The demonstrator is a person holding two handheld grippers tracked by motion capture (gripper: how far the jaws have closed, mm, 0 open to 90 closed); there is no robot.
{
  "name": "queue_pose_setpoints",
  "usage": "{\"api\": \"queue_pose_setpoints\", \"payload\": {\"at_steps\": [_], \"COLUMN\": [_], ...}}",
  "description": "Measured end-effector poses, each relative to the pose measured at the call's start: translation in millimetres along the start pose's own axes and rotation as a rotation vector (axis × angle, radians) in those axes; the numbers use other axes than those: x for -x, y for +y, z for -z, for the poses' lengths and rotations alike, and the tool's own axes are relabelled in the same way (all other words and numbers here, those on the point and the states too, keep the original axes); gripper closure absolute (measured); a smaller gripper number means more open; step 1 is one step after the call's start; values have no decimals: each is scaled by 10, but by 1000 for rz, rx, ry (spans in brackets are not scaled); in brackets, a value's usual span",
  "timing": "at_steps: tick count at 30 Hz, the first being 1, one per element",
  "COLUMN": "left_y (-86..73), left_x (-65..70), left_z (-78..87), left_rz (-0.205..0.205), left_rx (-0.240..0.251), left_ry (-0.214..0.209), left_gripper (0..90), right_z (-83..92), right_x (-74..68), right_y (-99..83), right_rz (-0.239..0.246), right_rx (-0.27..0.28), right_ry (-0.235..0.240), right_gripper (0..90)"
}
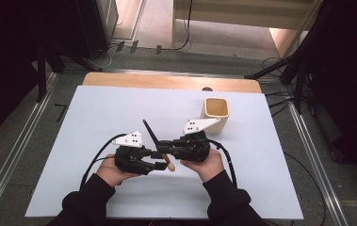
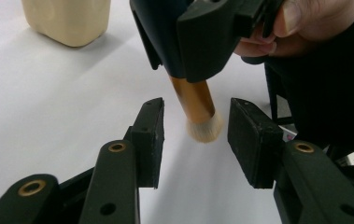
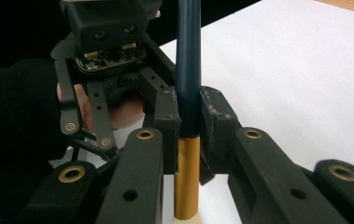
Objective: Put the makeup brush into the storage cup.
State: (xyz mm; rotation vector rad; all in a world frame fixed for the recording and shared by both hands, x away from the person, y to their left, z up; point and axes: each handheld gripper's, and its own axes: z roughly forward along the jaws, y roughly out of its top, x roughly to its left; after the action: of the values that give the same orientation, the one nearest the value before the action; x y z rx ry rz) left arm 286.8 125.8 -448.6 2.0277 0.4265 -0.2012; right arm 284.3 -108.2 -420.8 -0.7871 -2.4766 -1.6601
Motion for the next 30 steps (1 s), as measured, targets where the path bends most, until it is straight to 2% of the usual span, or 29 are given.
{"api": "queue_pose_setpoints", "payload": {"at_steps": [3,13,20,28,30], "left_y": [-17,-8,-8,5,6], "left_x": [-10,-12,-24,-57,-57], "left_z": [1,20,30,63,69], "left_rz": [24,15,27,65,61], "left_rx": [28,43,45,26,23], "left_ry": [-1,-11,-15,-29,-29], "left_gripper": [629,691,715,759,761], "right_z": [-13,-53,-64,-54,-53], "right_x": [-19,-38,-41,-58,-62], "right_y": [2,-9,-12,-13,-12], "right_rz": [0,-8,-4,13,18], "right_rx": [7,15,24,30,32], "right_ry": [6,3,8,21,18], "right_gripper": [797,797,796,787,787]}}
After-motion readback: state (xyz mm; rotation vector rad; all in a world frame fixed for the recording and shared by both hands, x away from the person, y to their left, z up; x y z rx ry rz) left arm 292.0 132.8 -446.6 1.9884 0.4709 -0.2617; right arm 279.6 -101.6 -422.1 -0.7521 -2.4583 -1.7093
